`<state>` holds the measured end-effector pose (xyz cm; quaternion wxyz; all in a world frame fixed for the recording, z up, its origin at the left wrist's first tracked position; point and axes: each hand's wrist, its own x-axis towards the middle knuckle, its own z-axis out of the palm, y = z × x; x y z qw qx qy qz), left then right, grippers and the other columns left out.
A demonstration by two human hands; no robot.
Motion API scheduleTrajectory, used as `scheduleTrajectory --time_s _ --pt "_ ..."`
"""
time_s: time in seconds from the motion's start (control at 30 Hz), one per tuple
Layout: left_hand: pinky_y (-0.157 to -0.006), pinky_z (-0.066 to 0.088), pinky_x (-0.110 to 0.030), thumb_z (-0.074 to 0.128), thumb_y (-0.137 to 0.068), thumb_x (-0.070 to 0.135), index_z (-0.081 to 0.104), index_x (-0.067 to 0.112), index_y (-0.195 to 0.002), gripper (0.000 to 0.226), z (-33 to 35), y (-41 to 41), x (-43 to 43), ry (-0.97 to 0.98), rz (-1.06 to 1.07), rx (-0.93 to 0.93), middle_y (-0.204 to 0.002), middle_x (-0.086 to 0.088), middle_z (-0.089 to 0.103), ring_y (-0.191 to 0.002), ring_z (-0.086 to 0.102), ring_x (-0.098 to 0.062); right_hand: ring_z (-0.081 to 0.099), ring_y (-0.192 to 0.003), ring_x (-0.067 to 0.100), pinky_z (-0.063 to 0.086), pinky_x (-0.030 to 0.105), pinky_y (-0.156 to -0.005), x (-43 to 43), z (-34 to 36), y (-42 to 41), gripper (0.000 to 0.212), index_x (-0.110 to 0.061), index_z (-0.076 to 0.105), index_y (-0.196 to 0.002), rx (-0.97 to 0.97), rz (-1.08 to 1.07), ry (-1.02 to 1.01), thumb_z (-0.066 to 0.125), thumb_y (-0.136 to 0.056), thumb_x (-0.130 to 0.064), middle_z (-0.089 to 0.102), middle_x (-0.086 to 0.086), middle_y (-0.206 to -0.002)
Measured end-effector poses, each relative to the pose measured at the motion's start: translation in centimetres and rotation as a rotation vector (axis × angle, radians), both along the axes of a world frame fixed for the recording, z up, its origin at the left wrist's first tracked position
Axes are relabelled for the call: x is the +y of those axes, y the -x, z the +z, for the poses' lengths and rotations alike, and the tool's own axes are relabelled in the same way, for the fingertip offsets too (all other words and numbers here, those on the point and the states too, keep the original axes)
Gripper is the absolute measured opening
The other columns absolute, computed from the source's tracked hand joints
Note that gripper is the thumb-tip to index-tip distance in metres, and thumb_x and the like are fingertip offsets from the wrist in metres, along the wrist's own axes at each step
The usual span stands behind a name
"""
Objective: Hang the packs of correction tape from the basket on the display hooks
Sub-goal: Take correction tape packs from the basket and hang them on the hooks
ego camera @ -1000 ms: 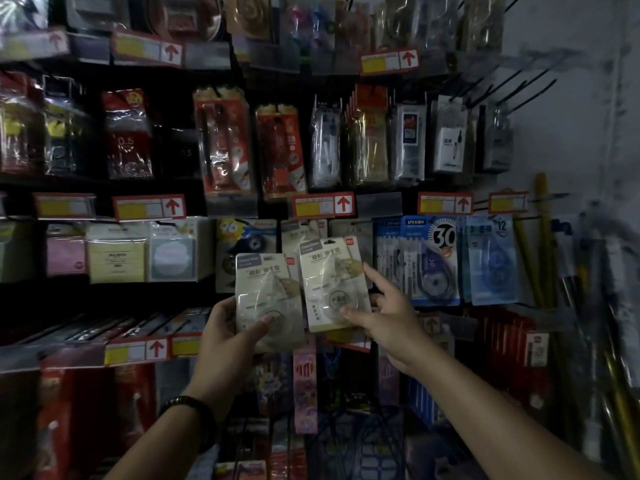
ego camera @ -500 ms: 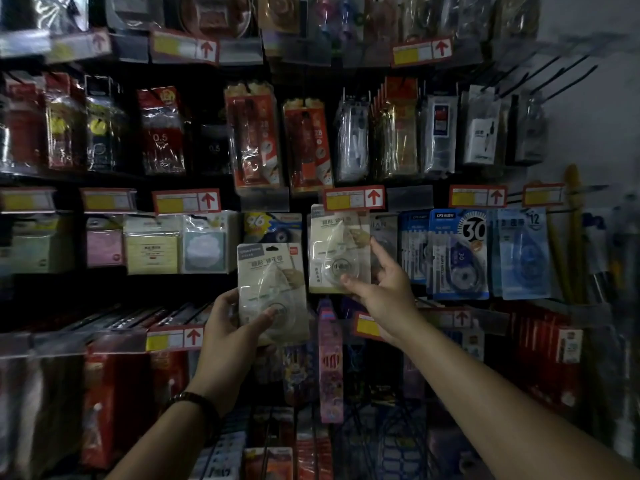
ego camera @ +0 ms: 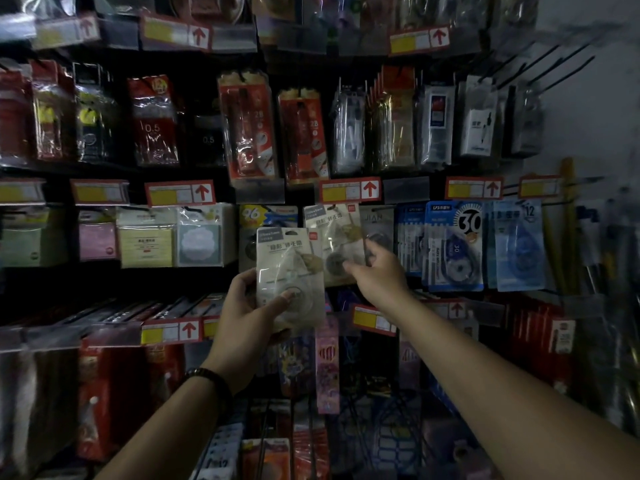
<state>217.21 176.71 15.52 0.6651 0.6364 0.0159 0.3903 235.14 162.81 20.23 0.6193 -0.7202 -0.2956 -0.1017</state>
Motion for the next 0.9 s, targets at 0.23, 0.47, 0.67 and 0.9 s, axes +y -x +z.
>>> scheduleTrajectory --time_s 0.23,0.47,0.67,0.9 --pt "-0.07 0.064 -0.028 0.071 -0.098 0.01 0.041 0.039 -0.148 0.065 1.6 -2.3 -2.2 -0.025 -0.106 -0.03 -0.131 -0.001 0.07 -0.105 0.077 -0.02 0.061 -0.08 -0.007 0.045 0.017 -0.066 -2.4 -0.8 3.8 0.046 -0.025 0.055 -0.146 -0.187 -0.016 -0.039 0.061 -0.103 -0.042 0.062 -0.021 -0.096" --pt "-0.08 0.066 -0.038 0.07 -0.099 0.01 0.03 0.042 -0.15 0.072 3.2 -5.2 -3.7 -0.124 -0.117 0.004 -0.135 -0.006 0.067 -0.105 0.078 -0.021 0.077 -0.096 0.011 0.064 0.046 -0.09 -2.3 -1.2 3.1 0.067 -0.029 0.042 -0.159 -0.131 0.112 -0.106 0.071 -0.099 -0.031 0.077 -0.003 -0.106" --pt "-0.059 0.058 -0.018 0.072 -0.096 0.004 0.038 0.033 -0.142 0.065 4.7 -6.3 -4.0 -0.181 -0.013 -0.012 -0.109 -0.011 0.074 -0.076 0.079 -0.009 0.074 -0.098 0.009 0.063 0.04 -0.091 -2.4 0.0 2.1 0.07 -0.03 0.034 -0.162 -0.192 0.085 -0.123 0.068 -0.101 -0.024 0.074 -0.006 -0.103" --pt "-0.067 0.063 -0.024 0.077 -0.095 0.012 0.037 0.028 -0.15 0.07 5.1 -7.6 -3.3 -0.171 0.031 0.009 -0.121 -0.011 0.074 -0.095 0.079 -0.021 0.07 -0.112 0.011 0.062 0.037 -0.095 -2.0 0.8 1.2 0.069 -0.028 0.034 -0.162 -0.212 0.081 -0.099 0.068 -0.102 -0.025 0.07 -0.013 -0.116"
